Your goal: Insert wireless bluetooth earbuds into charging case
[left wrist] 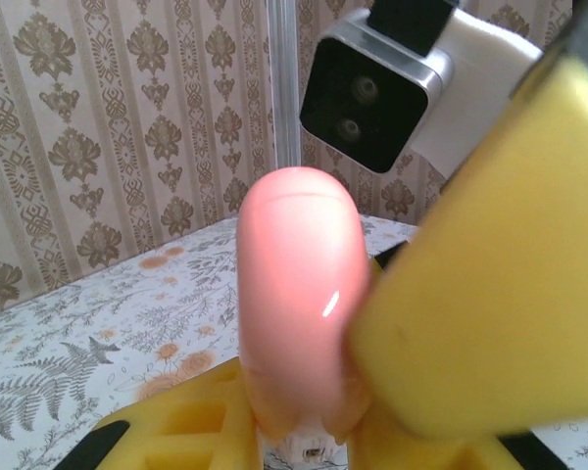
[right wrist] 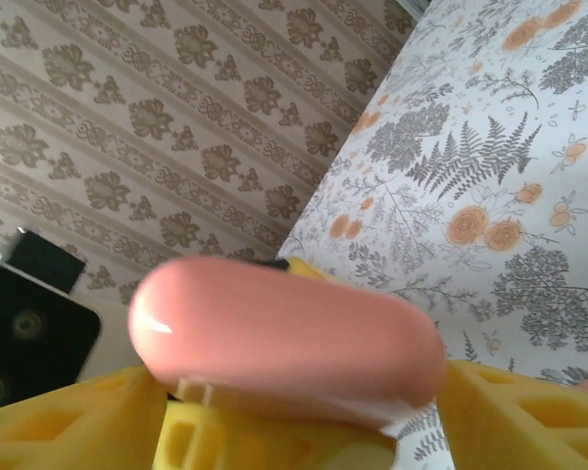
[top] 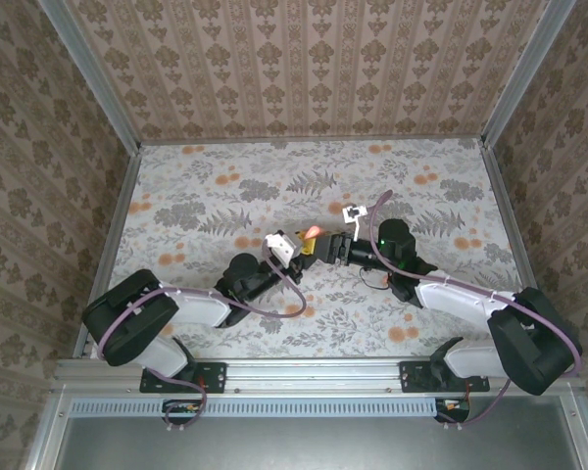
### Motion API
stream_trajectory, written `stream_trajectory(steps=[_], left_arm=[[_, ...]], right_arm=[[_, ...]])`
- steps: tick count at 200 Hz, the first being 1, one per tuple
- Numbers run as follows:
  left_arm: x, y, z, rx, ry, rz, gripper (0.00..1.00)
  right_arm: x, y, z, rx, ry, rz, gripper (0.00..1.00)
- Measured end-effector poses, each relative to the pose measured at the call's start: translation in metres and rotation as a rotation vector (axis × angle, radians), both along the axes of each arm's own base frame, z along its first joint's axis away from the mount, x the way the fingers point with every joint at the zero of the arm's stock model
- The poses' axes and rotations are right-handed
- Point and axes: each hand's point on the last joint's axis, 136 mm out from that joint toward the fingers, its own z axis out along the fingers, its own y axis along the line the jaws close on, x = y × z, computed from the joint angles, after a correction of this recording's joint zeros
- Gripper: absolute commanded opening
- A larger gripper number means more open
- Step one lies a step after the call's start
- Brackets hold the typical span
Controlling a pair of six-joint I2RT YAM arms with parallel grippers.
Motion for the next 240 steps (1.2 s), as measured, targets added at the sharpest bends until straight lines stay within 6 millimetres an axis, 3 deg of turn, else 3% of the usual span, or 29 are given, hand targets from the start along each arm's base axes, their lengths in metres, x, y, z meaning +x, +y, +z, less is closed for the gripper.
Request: stream_trajectory(steps=[27,66,95,121,160,194,240], left_arm=[[0.003,0.008,0.003,-0.017,0.012,-0.029,0.22],[-0.006,0.014,0.003,-0.023,0.022,-0.124,0.22],[-0.022,0.012,0.011,-0.028,0.001,-0.230,0.22],[-0.038,0.009,0.014,-0.022,-0.010,-0.320,0.22],[-0.060,0.005,0.004,0.028,0.006,-0.448,0.22],[-0.072,0.005,0.004,0.050,0.001,-0.509,0.22],[-0.079,0.005,0.002,0.064,0.001,-0.550,0.22]], right_arm=[[-0.002,-0.009,-0.002,-0.069,-0.054,-0.014,0.81],[-0.011,-0.033,0.026,-0.174,-0.286,-0.024,0.85],[-0.022,-0.044,0.045,-0.262,-0.498,0.015,0.77],[-0.039,-0.042,0.041,-0.366,-0.680,0.140,0.68],[-0.059,-0.035,0.029,-0.448,-0.841,0.331,0.66],[-0.063,-0.026,0.037,-0.433,-0.893,0.447,0.63],[-0.070,-0.018,0.029,-0.386,-0.864,0.566,0.57]])
